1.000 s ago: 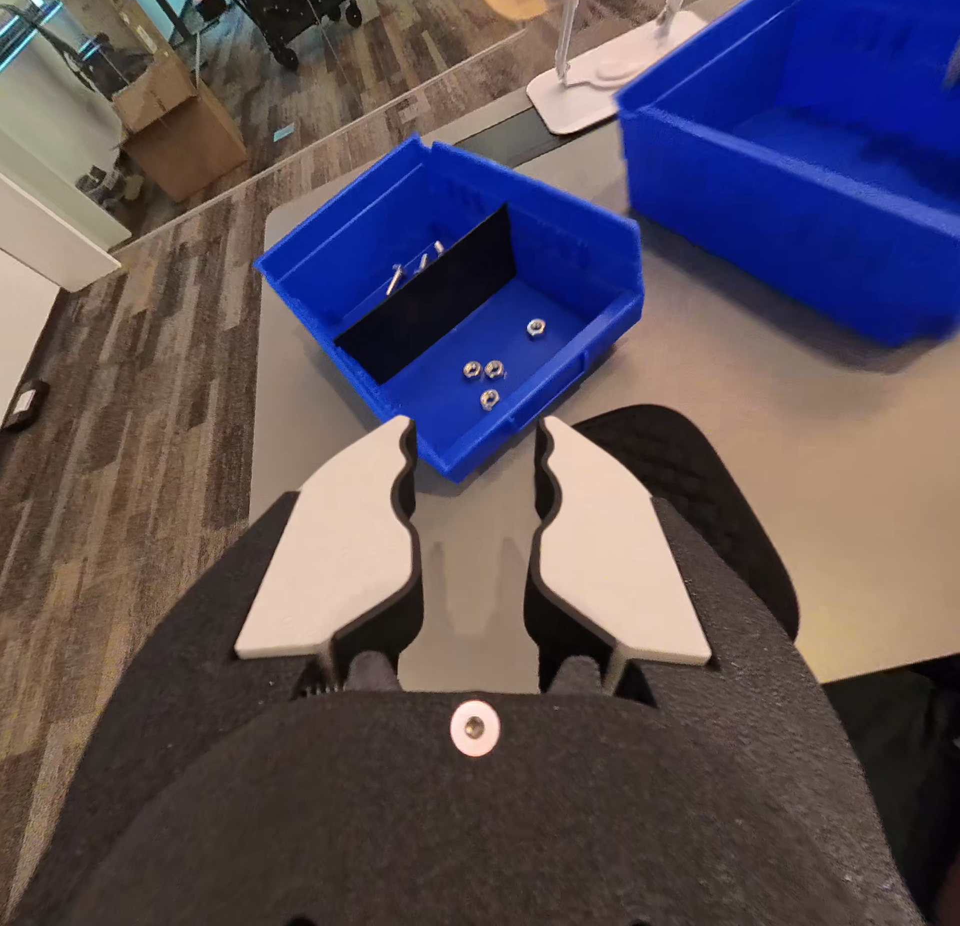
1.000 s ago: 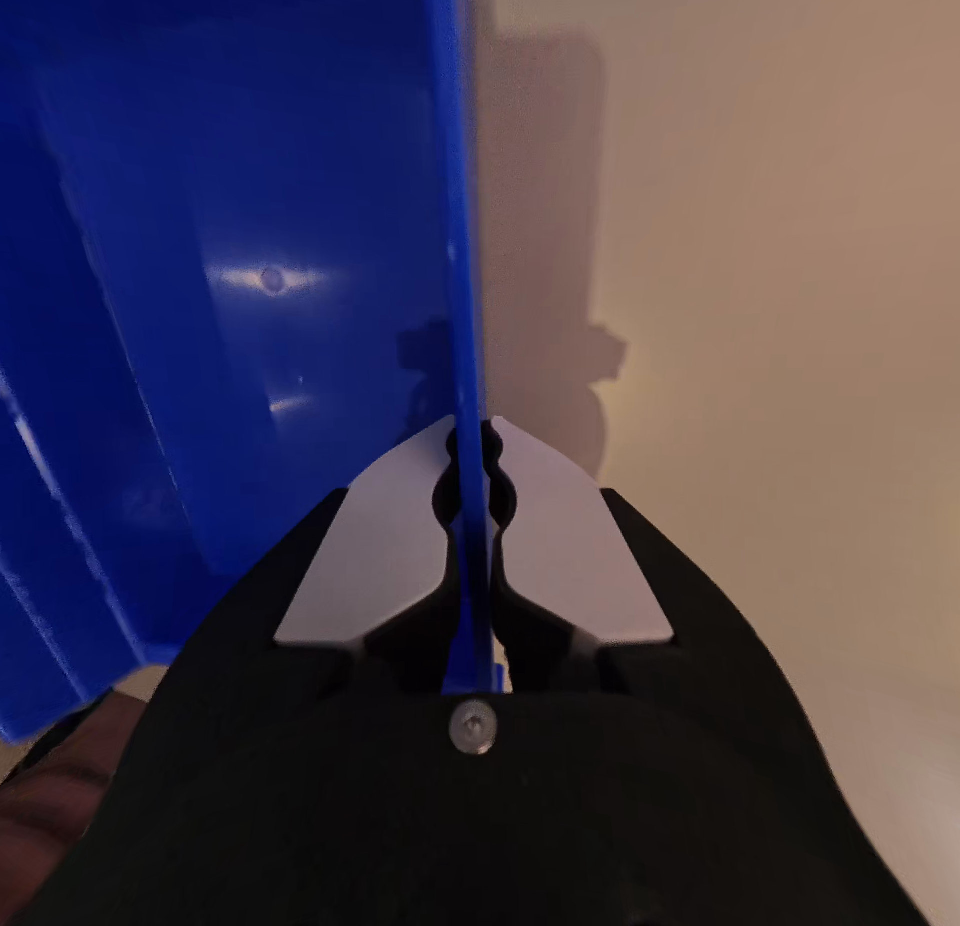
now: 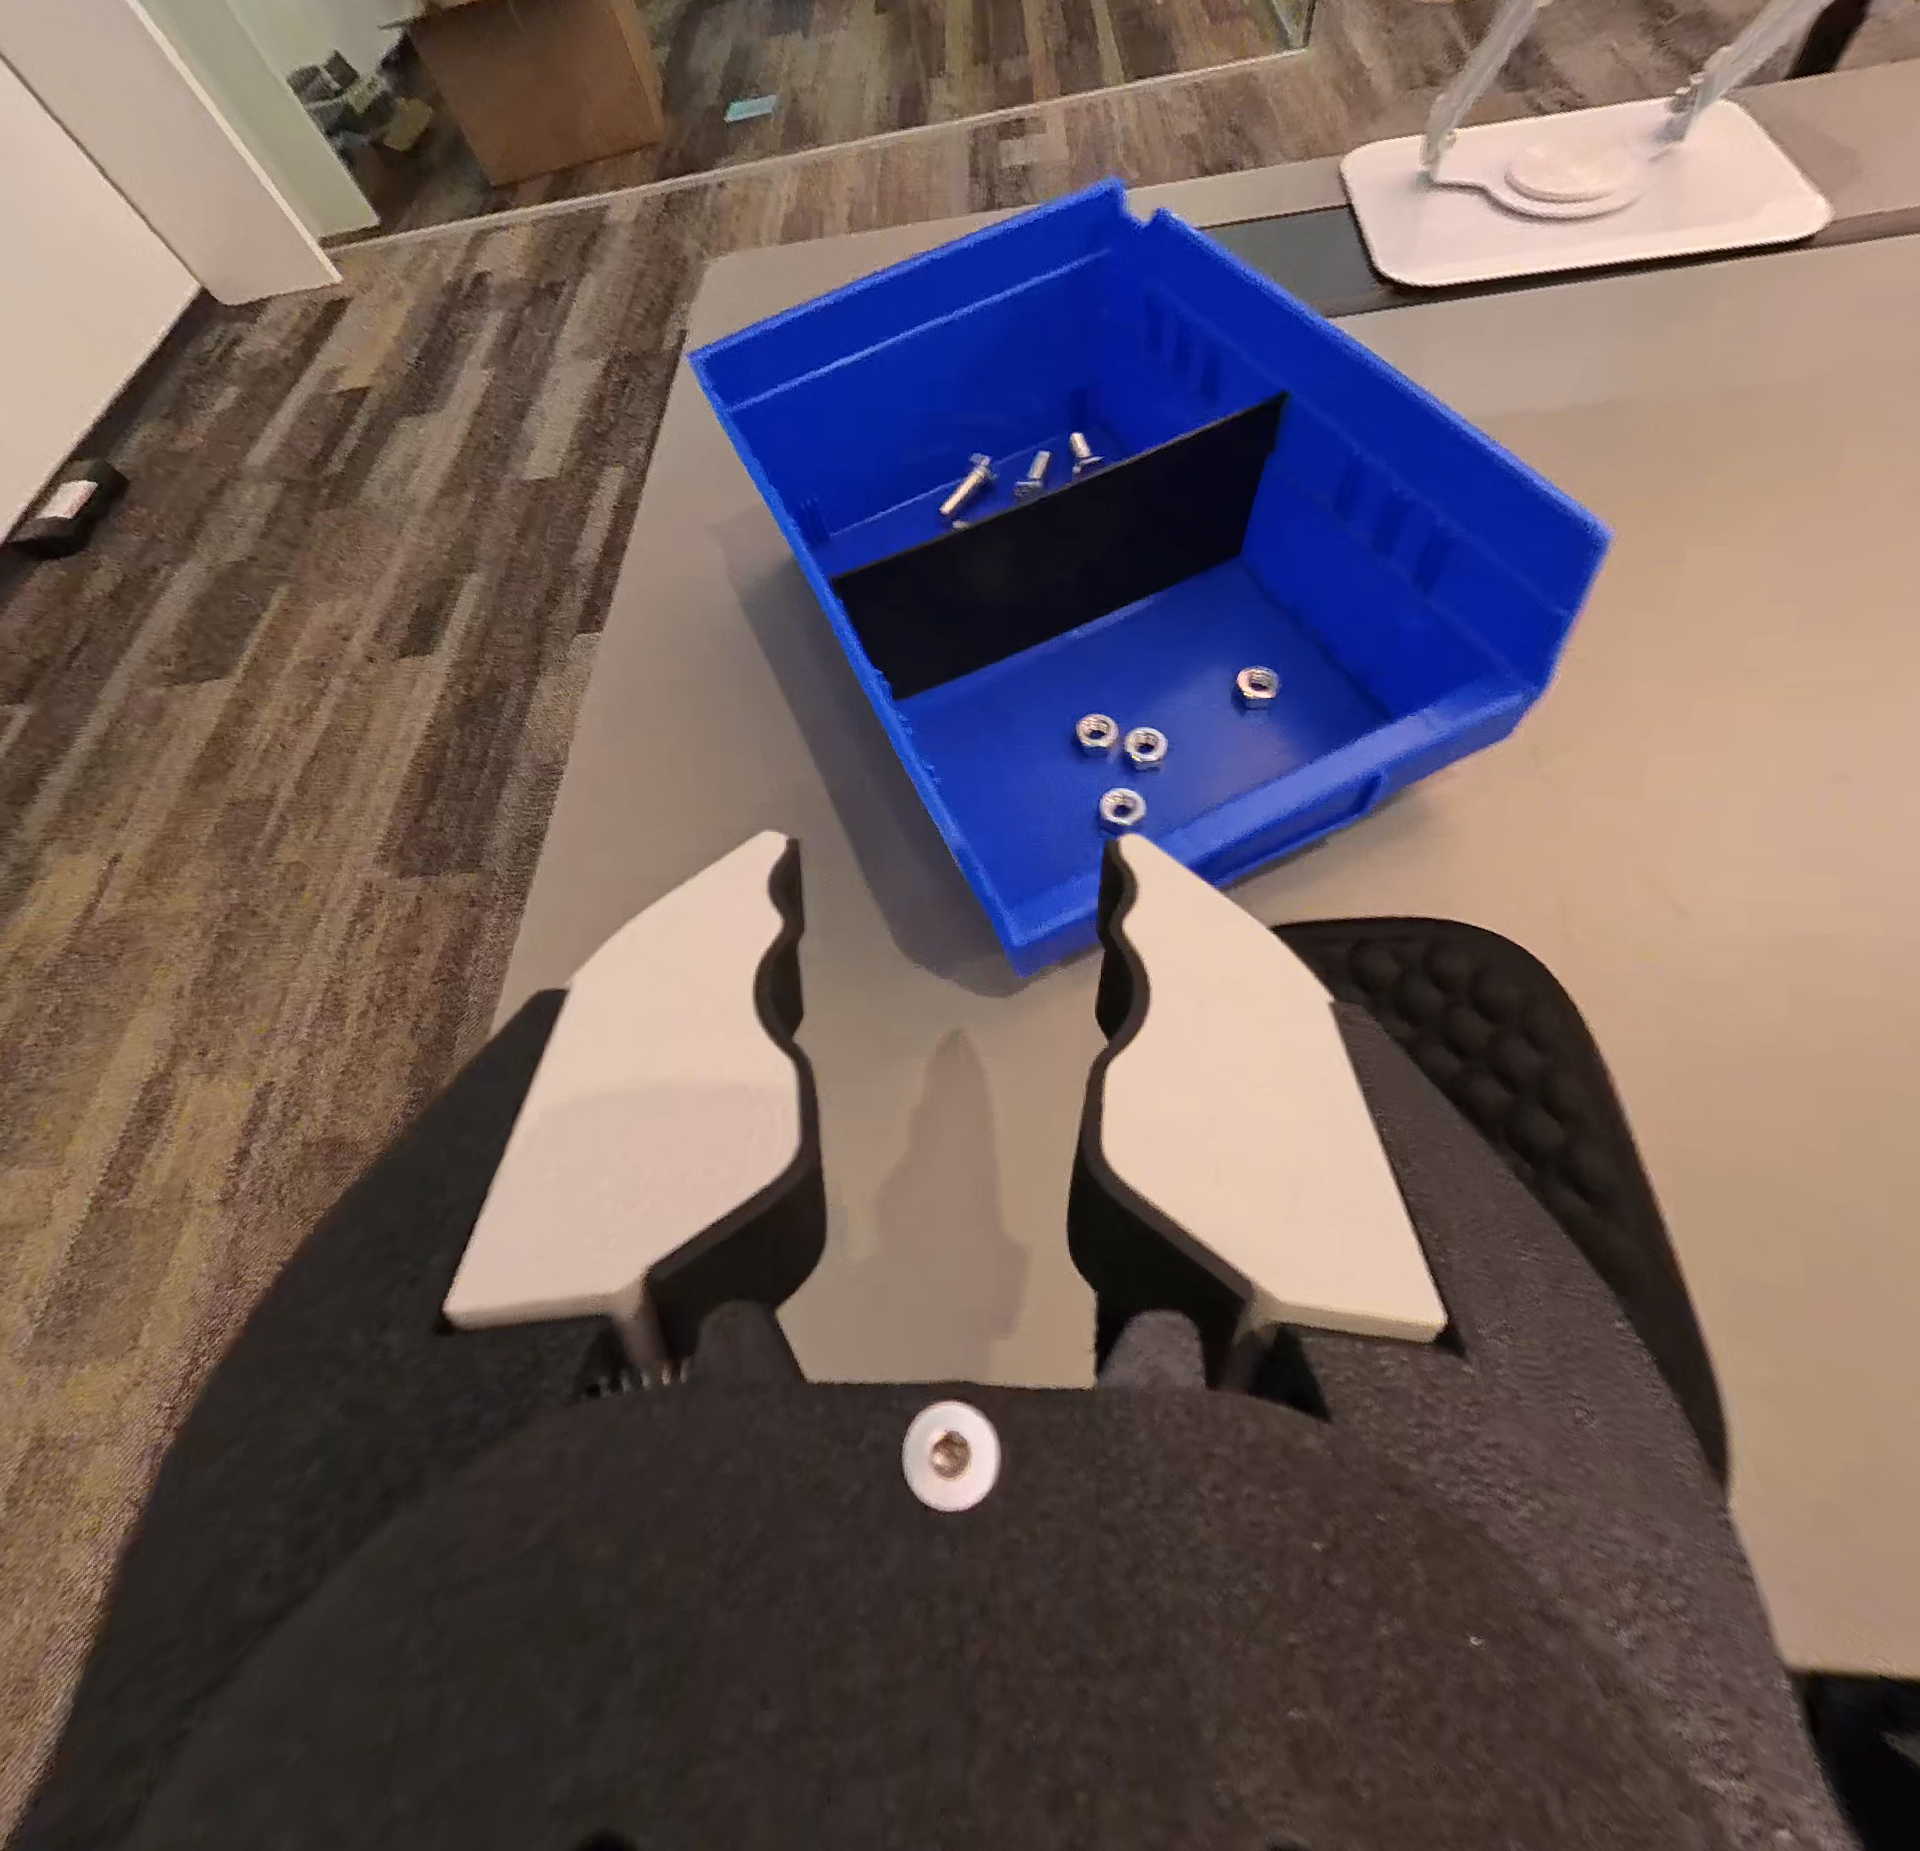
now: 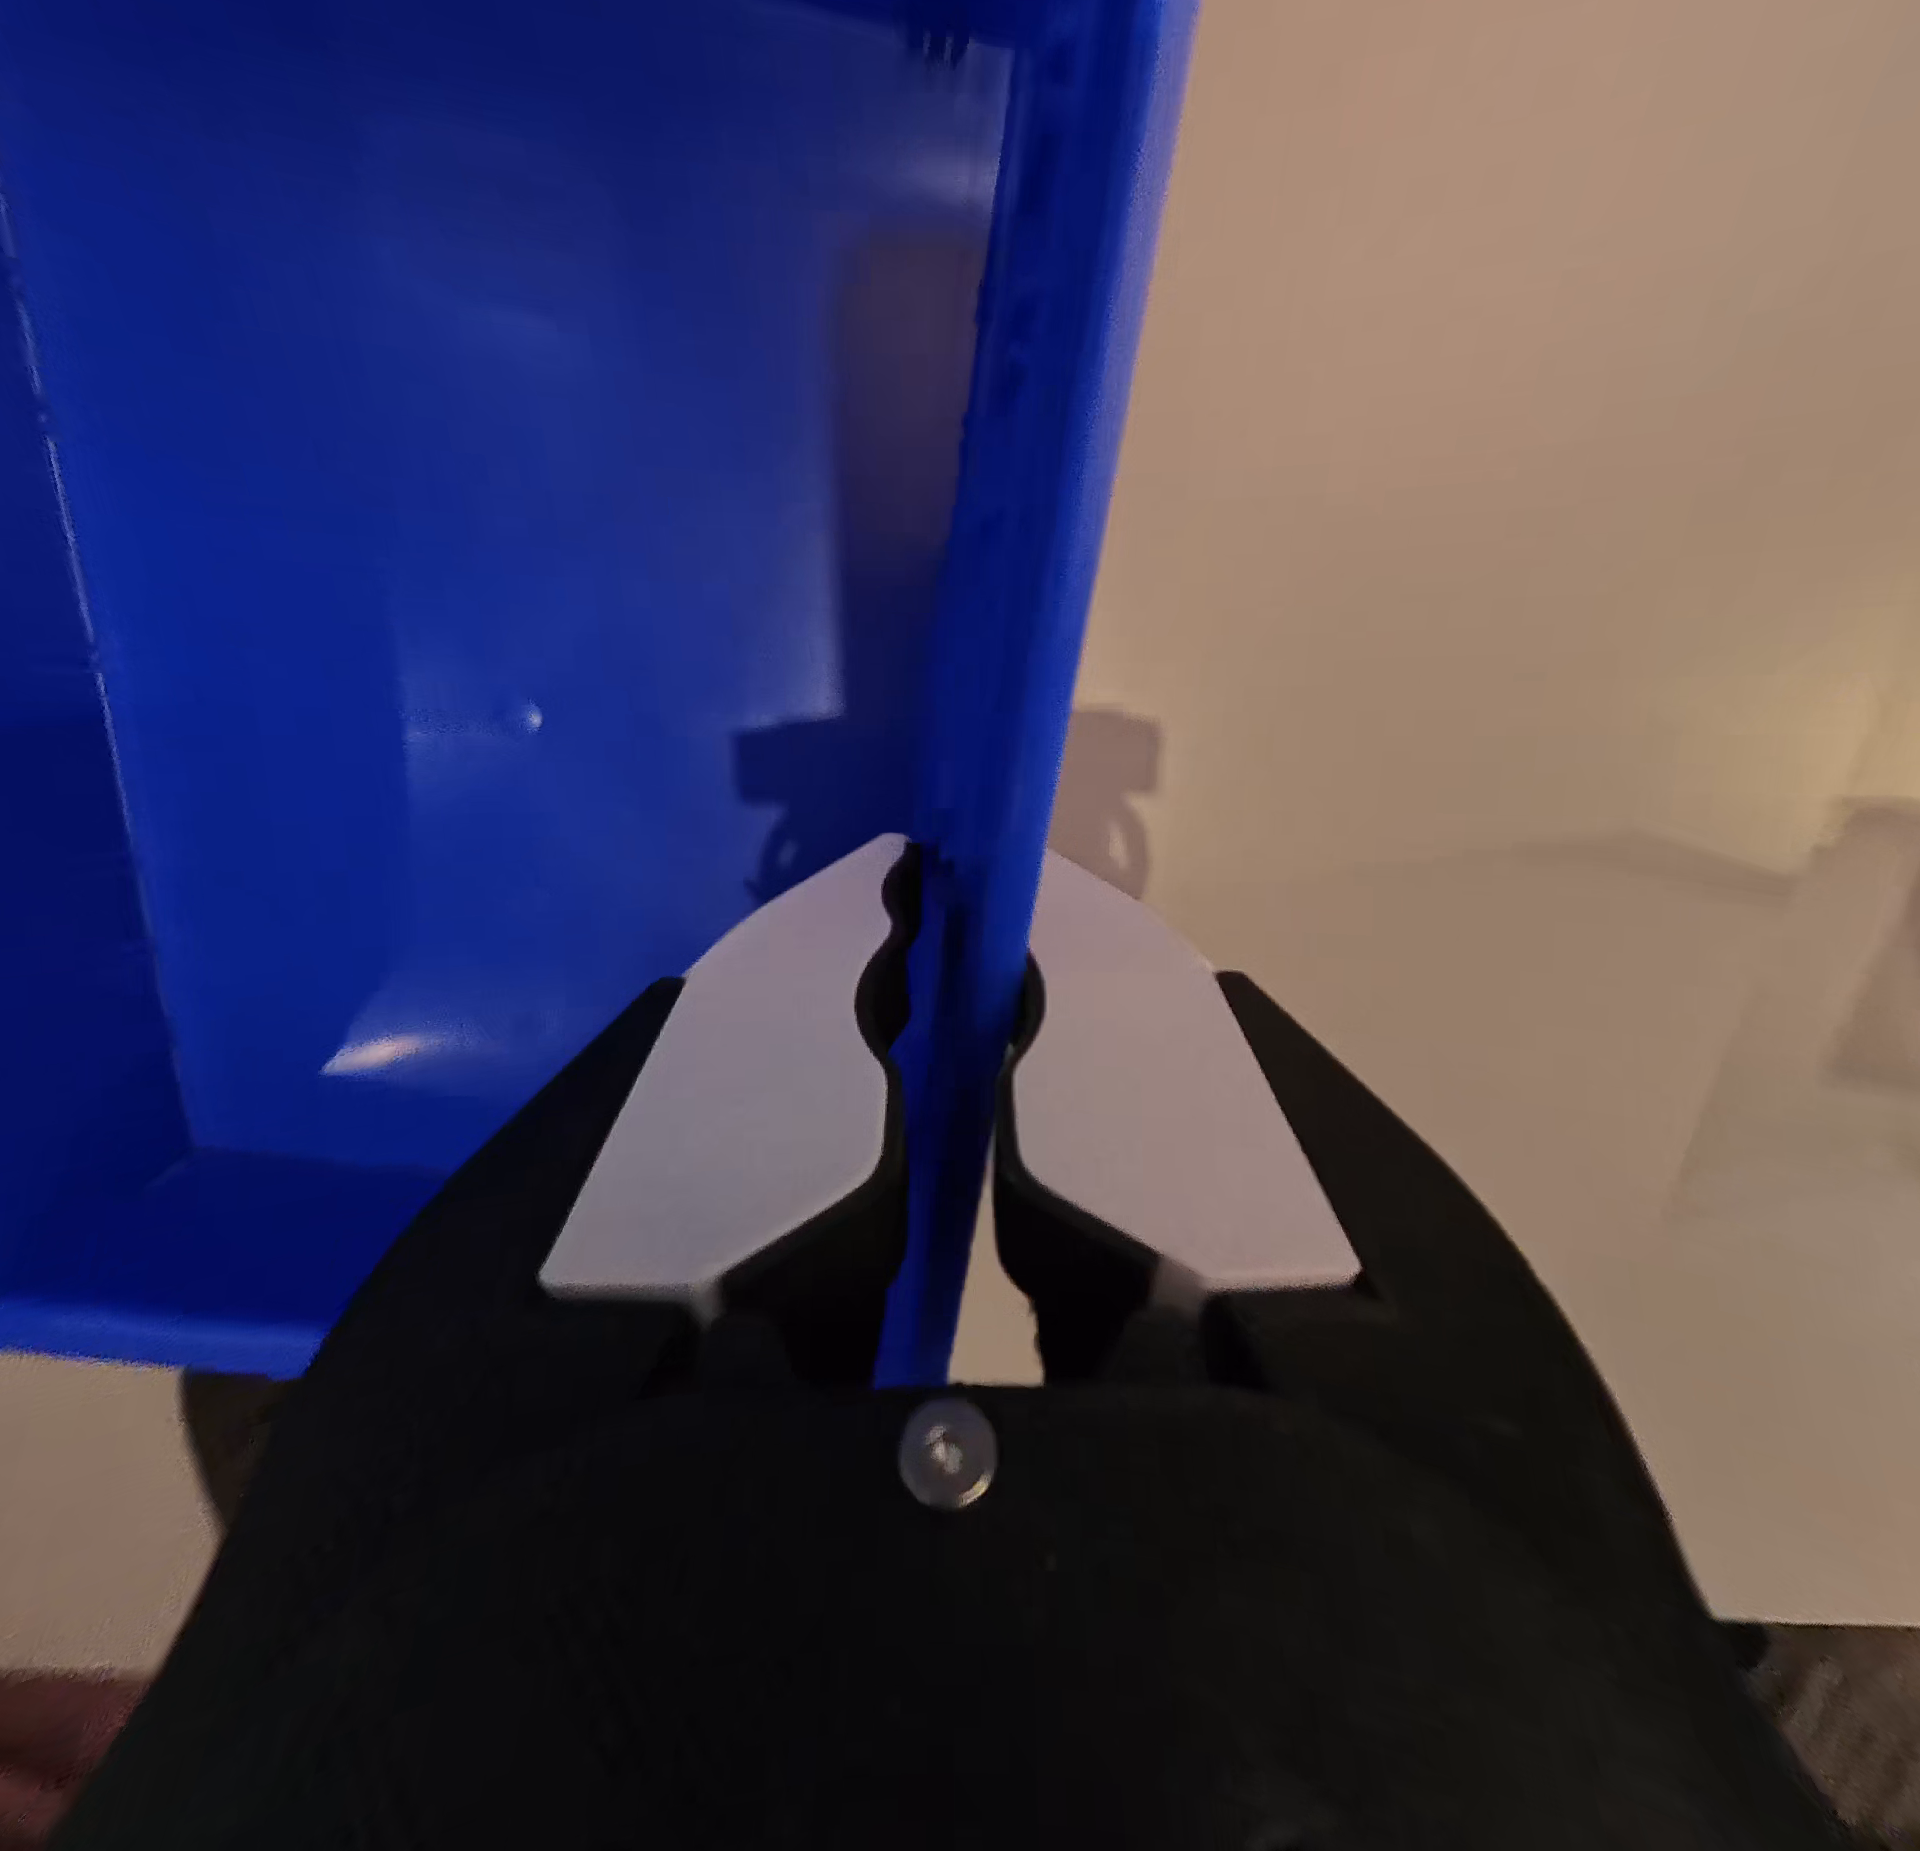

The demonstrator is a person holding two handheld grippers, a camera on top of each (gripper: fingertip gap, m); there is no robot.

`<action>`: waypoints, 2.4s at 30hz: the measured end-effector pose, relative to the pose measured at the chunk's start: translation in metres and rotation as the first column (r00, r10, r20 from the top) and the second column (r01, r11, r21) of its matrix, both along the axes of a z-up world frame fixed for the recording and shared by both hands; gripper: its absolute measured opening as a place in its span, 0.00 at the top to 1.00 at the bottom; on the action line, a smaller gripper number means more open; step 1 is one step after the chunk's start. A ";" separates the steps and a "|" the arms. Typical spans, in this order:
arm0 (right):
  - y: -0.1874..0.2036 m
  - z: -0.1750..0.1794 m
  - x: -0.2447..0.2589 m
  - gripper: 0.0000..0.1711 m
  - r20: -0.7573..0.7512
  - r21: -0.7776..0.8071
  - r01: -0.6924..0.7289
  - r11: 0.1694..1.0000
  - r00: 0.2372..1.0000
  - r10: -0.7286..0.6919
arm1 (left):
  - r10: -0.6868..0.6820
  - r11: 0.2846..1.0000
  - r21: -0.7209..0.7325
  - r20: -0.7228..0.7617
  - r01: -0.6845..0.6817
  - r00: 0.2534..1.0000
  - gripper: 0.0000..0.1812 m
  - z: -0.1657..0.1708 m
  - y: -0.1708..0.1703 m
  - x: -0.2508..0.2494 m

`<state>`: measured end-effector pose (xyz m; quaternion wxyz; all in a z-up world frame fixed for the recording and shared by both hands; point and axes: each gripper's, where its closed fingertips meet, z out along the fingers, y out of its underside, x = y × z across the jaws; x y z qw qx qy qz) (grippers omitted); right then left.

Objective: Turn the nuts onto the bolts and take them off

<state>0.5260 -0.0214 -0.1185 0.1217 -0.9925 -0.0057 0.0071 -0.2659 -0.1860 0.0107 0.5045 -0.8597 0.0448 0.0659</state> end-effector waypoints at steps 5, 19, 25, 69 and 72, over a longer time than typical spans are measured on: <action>0.024 0.084 0.023 0.84 0.239 0.405 0.007 0.914 0.964 -0.114 | 0.026 0.999 -0.044 0.105 -0.022 0.994 0.72 -0.021 0.038 -0.019; 0.007 0.251 -0.140 0.78 -0.141 0.851 -0.026 0.524 0.951 0.276 | 0.137 0.929 -0.365 0.177 -0.065 0.975 0.87 -0.113 0.107 -0.028; 0.017 0.250 -0.178 0.79 -0.197 0.852 -0.068 0.518 0.877 0.438 | -0.026 0.900 -0.435 0.030 0.037 0.999 0.92 -0.117 0.127 -0.038; 0.001 0.284 -0.251 0.81 0.131 0.986 -0.161 -0.036 0.633 0.763 | -0.647 0.710 -0.380 -0.022 0.592 0.762 0.82 -0.062 0.112 0.111; 0.002 0.279 -0.256 0.80 0.144 0.981 -0.194 -0.026 0.629 0.764 | -0.717 0.612 -0.543 -0.075 0.575 0.693 0.85 -0.100 0.121 0.122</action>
